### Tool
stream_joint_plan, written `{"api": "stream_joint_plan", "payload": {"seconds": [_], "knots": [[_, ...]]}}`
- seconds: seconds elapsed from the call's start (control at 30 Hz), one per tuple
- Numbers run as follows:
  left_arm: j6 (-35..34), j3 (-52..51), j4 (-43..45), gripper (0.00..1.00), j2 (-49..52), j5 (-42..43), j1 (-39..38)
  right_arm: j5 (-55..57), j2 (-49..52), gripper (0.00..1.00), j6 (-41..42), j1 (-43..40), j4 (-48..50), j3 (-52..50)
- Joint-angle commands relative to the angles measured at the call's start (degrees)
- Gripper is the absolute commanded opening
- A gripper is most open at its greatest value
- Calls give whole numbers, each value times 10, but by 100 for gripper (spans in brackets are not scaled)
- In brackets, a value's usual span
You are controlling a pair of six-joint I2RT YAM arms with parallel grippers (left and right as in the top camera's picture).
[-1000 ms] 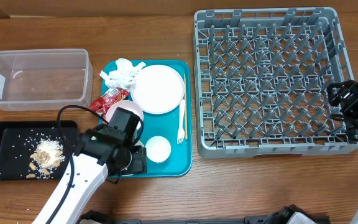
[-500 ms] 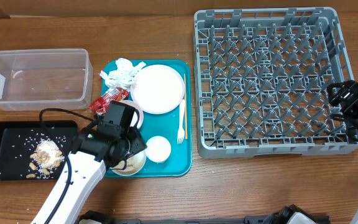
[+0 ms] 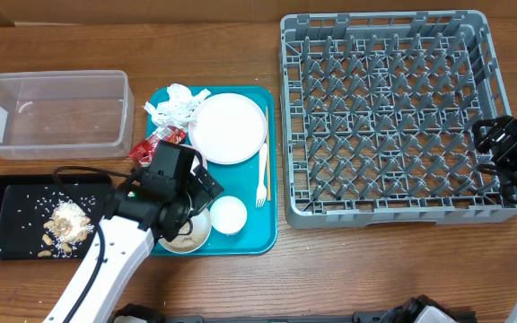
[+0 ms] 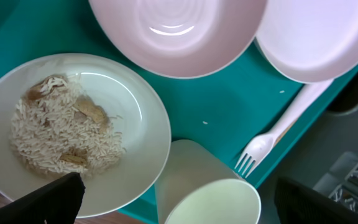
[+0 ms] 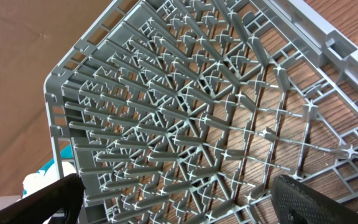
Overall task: Sort waste into correct bins and load items into the dishwasher rack
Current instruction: 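Grasp the pink bowl of rice with the left gripper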
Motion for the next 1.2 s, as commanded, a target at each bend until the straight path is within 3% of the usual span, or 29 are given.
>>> {"api": "stream_joint_plan", "payload": {"seconds": [0.0, 0.17, 0.37, 0.73, 0.8, 0.9, 1.17], "knots": [[-63, -2, 3, 100, 35, -12, 3, 2, -2, 100, 0, -1, 3, 14], [-67, -2, 30, 98, 99, -9, 4, 2, -2, 100, 0, -1, 3, 14], [-67, -2, 46, 87, 107, -13, 4, 2, -2, 100, 0, -1, 3, 14], [-69, -2, 63, 84, 172, -23, 4, 2, -2, 100, 0, -1, 3, 14], [-69, -2, 67, 76, 172, -24, 4, 2, -2, 100, 0, -1, 3, 14], [-69, -2, 67, 54, 172, -29, 4, 2, -2, 100, 0, -1, 3, 14], [-69, -3, 56, 55, 172, -32, 4, 2, -2, 100, 0, -1, 3, 14]]}}
